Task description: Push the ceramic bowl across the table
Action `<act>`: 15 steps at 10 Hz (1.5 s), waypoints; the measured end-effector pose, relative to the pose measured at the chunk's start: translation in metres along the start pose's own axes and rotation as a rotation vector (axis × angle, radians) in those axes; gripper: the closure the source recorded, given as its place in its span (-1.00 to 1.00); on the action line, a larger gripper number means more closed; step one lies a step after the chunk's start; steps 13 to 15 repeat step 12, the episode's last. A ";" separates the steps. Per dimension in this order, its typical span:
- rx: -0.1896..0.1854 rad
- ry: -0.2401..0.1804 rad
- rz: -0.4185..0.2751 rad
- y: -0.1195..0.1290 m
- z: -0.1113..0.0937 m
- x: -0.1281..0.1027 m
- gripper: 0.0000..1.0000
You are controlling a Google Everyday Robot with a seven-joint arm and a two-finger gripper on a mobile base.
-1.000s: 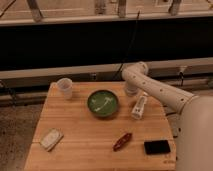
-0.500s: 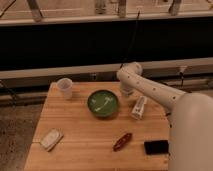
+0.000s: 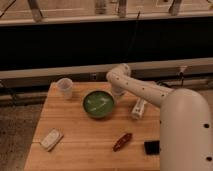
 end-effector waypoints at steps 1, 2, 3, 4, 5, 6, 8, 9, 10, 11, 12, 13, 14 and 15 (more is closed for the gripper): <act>-0.008 -0.003 -0.039 -0.007 0.001 -0.019 0.99; -0.008 -0.005 -0.063 -0.013 0.002 -0.032 0.99; -0.015 -0.007 -0.095 -0.019 0.002 -0.047 0.99; -0.026 -0.003 -0.124 -0.019 0.003 -0.058 0.99; -0.032 0.000 -0.152 -0.020 0.004 -0.066 0.99; -0.038 -0.005 -0.178 -0.018 0.004 -0.075 0.99; -0.048 0.001 -0.226 -0.015 0.004 -0.089 0.99; -0.047 -0.004 -0.259 -0.019 0.002 -0.108 0.99; -0.048 -0.003 -0.291 -0.022 0.001 -0.123 0.99; -0.054 -0.002 -0.330 -0.023 -0.001 -0.138 0.99; -0.057 0.002 -0.360 -0.022 -0.004 -0.143 0.99; -0.057 0.002 -0.360 -0.022 -0.004 -0.143 0.99; -0.057 0.002 -0.360 -0.022 -0.004 -0.143 0.99; -0.057 0.002 -0.360 -0.022 -0.004 -0.143 0.99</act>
